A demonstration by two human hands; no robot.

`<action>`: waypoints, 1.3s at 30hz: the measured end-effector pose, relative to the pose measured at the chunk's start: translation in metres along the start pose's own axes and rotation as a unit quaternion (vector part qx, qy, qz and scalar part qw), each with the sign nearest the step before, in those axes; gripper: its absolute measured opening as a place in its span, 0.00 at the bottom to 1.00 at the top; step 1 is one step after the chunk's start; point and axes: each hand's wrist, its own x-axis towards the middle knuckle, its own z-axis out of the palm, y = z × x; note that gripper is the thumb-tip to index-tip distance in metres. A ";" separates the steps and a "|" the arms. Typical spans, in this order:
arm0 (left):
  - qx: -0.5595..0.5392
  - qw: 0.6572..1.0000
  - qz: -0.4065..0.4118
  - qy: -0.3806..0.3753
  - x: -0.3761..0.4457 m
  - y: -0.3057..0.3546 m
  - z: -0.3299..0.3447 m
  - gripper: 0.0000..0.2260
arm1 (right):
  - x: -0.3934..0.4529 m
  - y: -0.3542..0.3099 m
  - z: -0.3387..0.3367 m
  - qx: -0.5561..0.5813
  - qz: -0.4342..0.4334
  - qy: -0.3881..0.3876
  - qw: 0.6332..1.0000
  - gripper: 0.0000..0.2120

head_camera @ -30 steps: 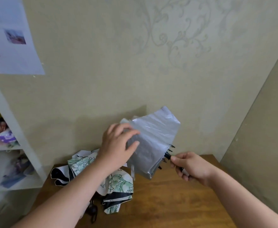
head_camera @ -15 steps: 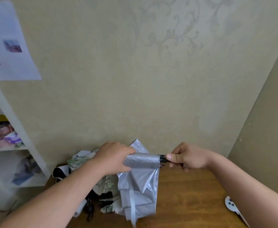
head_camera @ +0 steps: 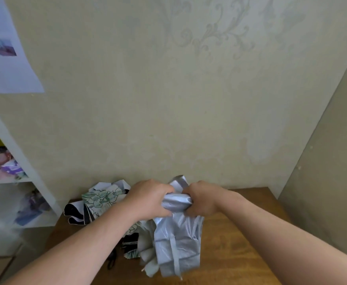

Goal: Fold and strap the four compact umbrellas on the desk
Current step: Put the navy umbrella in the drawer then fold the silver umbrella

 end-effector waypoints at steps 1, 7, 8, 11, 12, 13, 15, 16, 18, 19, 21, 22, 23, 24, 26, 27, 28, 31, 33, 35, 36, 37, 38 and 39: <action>-0.025 1.000 0.001 0.003 -0.001 -0.006 0.004 0.16 | 0.001 0.003 0.004 0.017 0.001 0.009 1.000 0.10; -0.141 0.984 -0.062 0.089 -0.017 -0.041 0.022 0.32 | -0.012 0.023 0.021 0.196 0.082 0.028 0.977 0.12; -0.147 0.981 -0.071 0.104 -0.021 -0.044 0.026 0.30 | -0.013 0.025 0.025 0.264 0.094 0.021 0.960 0.11; -0.098 0.986 0.003 0.135 -0.034 -0.048 0.039 0.26 | -0.017 0.027 0.034 0.404 0.138 0.001 0.904 0.16; -0.077 0.986 0.052 0.139 -0.038 -0.047 0.043 0.27 | -0.017 0.026 0.038 0.425 0.159 -0.011 0.891 0.19; -0.056 0.985 0.100 0.129 -0.041 -0.044 0.046 0.30 | -0.018 0.025 0.041 0.442 0.181 -0.026 0.878 0.24; -0.018 0.985 0.160 0.065 -0.045 -0.039 0.051 0.39 | -0.018 0.024 0.047 0.471 0.218 -0.057 0.853 0.27; -0.009 0.985 0.168 0.031 -0.046 -0.038 0.053 0.43 | -0.019 0.024 0.049 0.483 0.227 -0.069 0.843 0.28; -0.021 0.983 0.178 0.026 -0.046 -0.038 0.057 0.42 | -0.019 0.021 0.053 0.493 0.232 -0.084 0.834 0.30; -0.036 0.981 0.184 0.053 -0.045 -0.040 0.059 0.38 | -0.019 0.019 0.055 0.494 0.235 -0.087 0.833 0.31; -0.079 0.974 0.181 0.113 -0.041 -0.045 0.060 0.36 | -0.019 0.014 0.058 0.497 0.245 -0.079 0.829 0.31; -0.101 0.969 0.181 0.131 -0.037 -0.047 0.061 0.36 | -0.020 0.011 0.060 0.495 0.250 -0.070 0.829 0.31; -0.113 0.967 0.189 0.130 -0.033 -0.050 0.061 0.35 | -0.021 0.009 0.062 0.487 0.250 -0.061 0.834 0.31; -0.115 0.966 0.200 0.118 -0.030 -0.050 0.059 0.34 | -0.021 0.009 0.064 0.474 0.249 -0.052 0.843 0.32; -0.103 0.968 0.222 0.057 -0.022 -0.051 0.056 0.30 | -0.022 0.011 0.068 0.448 0.254 -0.037 0.856 0.30; -0.102 0.969 0.224 0.013 -0.018 -0.051 0.053 0.29 | -0.022 0.014 0.071 0.437 0.260 -0.032 0.860 0.30; -0.107 0.970 0.218 -0.025 -0.014 -0.051 0.051 0.26 | -0.022 0.019 0.072 0.425 0.267 -0.028 0.864 0.31; -0.141 0.970 0.185 -0.067 -0.005 -0.049 0.046 0.17 | -0.023 0.034 0.075 0.413 0.278 -0.029 0.867 0.34; -0.163 0.969 0.169 -0.078 0.002 -0.045 0.043 0.16 | -0.022 0.042 0.074 0.412 0.274 -0.033 0.868 0.35; -0.177 0.968 0.156 -0.089 0.008 -0.043 0.041 0.14 | -0.020 0.049 0.071 0.408 0.265 -0.026 0.873 0.35; -0.193 0.967 0.144 -0.084 0.011 -0.043 0.040 0.13 | -0.017 0.052 0.070 0.403 0.263 -0.020 0.876 0.34; -0.224 0.964 0.121 -0.078 0.014 -0.042 0.038 0.11 | -0.015 0.053 0.068 0.398 0.258 -0.015 0.880 0.33; -0.270 0.956 0.090 -0.068 0.017 -0.042 0.034 0.09 | -0.013 0.054 0.066 0.396 0.246 -0.012 0.885 0.30; -0.323 0.943 0.056 -0.054 0.021 -0.041 0.031 0.08 | -0.011 0.054 0.067 0.392 0.234 -0.010 0.890 0.26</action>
